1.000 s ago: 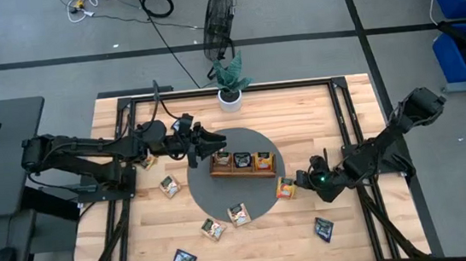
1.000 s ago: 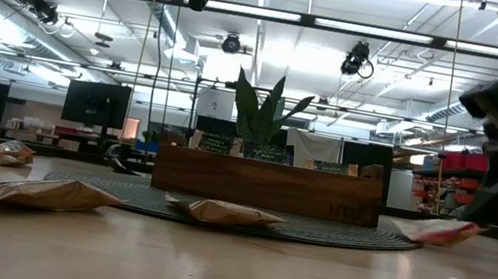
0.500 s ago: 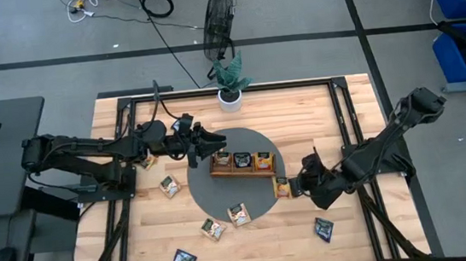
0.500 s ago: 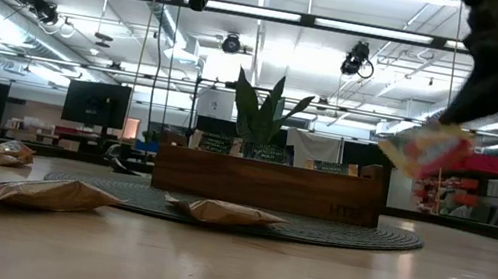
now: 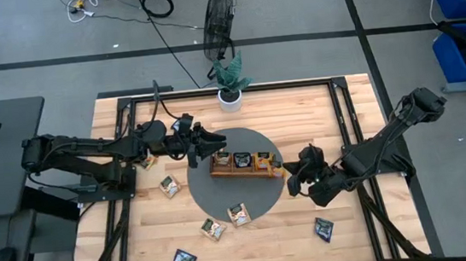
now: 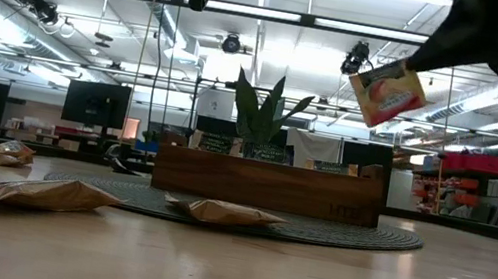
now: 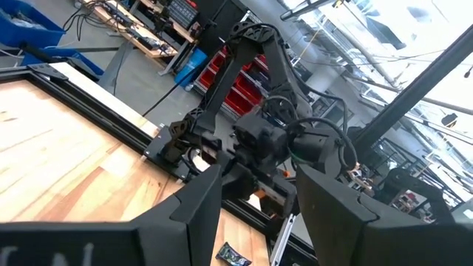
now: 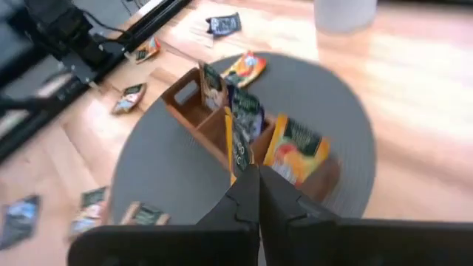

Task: Pick & Place Tea
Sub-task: Put the yellow tea bag into the right section of the wooden organizer

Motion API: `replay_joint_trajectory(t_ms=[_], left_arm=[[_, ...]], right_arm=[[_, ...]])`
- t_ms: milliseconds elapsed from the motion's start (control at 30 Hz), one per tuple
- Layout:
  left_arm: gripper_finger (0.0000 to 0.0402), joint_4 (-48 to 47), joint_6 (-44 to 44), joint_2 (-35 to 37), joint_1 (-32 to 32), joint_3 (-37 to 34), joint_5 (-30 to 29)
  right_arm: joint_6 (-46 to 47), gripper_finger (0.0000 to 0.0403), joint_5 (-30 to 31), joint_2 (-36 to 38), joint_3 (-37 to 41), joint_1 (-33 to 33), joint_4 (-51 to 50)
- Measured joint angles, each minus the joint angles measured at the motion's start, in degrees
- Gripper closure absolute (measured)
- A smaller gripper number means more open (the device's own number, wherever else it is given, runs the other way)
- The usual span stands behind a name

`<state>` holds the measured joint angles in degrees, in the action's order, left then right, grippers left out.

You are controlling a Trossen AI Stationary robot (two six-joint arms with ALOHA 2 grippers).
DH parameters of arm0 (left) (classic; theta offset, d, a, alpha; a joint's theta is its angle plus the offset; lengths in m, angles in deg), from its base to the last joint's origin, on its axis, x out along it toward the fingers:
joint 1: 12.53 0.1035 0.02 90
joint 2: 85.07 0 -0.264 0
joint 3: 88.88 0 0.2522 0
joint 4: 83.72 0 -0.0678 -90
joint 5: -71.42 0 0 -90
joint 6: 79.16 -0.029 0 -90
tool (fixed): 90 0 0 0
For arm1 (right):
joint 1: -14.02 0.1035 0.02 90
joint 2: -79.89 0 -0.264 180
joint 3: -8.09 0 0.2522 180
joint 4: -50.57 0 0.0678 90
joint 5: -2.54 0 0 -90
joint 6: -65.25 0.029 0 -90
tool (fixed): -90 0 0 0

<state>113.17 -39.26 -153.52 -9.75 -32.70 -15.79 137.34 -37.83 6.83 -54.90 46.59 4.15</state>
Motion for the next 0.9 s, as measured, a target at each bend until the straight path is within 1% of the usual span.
replay_joint_trajectory(t_ms=[233, 300, 433, 533, 667, 733, 900], left_arm=[[0.0220, 0.0, 1.8, 0.0, 0.0, 0.0, 1.0], [0.0220, 0.0, 1.8, 0.0, 0.0, 0.0, 1.1], [0.0220, 0.0, 1.9, 0.0, 0.0, 0.0, 1.1], [0.0220, 0.0, 1.9, 0.0, 0.0, 0.0, 1.1], [0.0220, 0.0, 2.9, 0.0, 0.0, 0.0, 1.1], [0.0220, 0.0, 3.2, 0.0, 0.0, 0.0, 1.1], [0.0220, 0.0, 3.2, 0.0, 0.0, 0.0, 1.1]], right_arm=[[-20.1, 0.0403, 0.3, 0.0, 0.0, -5.1, 6.1], [-24.7, 0.0403, -0.9, 0.0, 0.5, -7.1, 9.4], [-31.6, 0.0403, -5.9, 0.0, 3.8, -11.1, 17.2], [-33.9, 0.0403, -7.5, 0.0, 7.2, -13.3, 23.1], [-35.3, 0.0403, -11.4, 0.0, 11.7, -15.6, 31.9], [-35.4, 0.0403, -11.7, 0.0, 13.9, -16.1, 35.4], [-35.5, 0.0403, -13.9, 0.0, 18.5, -17.6, 40.9]])
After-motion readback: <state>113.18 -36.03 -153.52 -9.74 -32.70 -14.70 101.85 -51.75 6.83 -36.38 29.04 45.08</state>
